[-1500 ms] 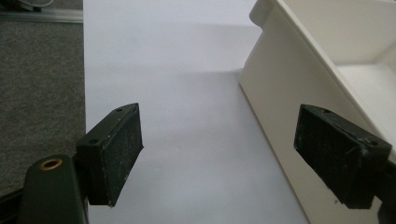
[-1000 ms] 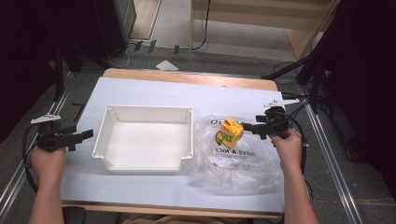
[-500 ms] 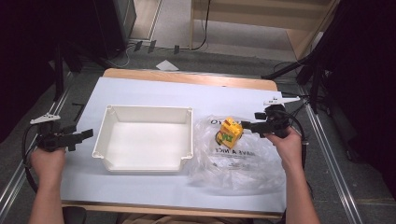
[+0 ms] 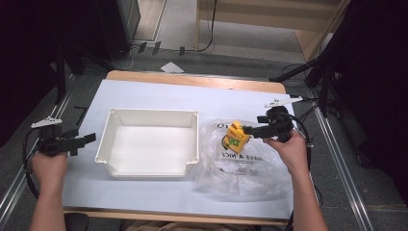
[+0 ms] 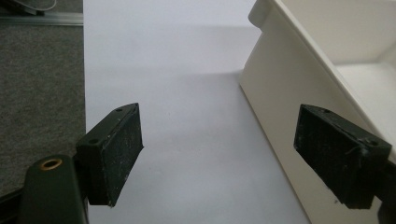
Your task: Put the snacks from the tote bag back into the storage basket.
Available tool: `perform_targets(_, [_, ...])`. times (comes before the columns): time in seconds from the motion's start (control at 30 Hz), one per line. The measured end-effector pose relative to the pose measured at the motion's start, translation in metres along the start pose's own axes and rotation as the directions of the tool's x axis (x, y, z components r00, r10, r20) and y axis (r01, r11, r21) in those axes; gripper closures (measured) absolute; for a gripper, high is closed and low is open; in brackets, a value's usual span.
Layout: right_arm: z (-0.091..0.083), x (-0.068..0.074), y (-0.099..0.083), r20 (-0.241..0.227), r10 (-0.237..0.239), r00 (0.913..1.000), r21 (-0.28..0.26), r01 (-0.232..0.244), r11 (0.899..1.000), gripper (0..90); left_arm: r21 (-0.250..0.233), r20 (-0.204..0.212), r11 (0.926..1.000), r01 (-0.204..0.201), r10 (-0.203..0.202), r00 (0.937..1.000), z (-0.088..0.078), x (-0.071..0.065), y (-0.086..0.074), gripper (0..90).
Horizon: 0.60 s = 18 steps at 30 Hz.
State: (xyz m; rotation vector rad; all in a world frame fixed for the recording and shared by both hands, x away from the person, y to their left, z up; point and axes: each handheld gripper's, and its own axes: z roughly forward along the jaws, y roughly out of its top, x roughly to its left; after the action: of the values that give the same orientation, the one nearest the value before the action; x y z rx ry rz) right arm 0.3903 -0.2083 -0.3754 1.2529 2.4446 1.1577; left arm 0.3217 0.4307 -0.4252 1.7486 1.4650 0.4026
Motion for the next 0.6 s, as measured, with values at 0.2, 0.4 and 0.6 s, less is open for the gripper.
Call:
perform_targets(0.2, [0.002, 0.007, 0.002, -0.020, -0.053, 0.9984, 0.019, 0.054, 0.998, 22.1, 0.001, -0.001, 1.0000, 0.000, 0.000, 1.0000, 0.000, 0.000, 0.000, 16.5])
perform_targets(0.4, [0.004, 0.013, 0.003, -0.041, -0.063, 0.9972, 0.042, 0.064, 0.997, 27.6, 0.004, 0.000, 1.0000, -0.002, 0.002, 1.0000, 0.000, 0.000, 0.000, 16.4])
perform_targets(0.6, [0.009, 0.019, 0.004, -0.031, -0.087, 0.9957, 0.074, 0.089, 0.993, 29.6, 0.004, -0.001, 1.0000, -0.002, 0.002, 1.0000, 0.000, 0.000, 0.000, 16.5])
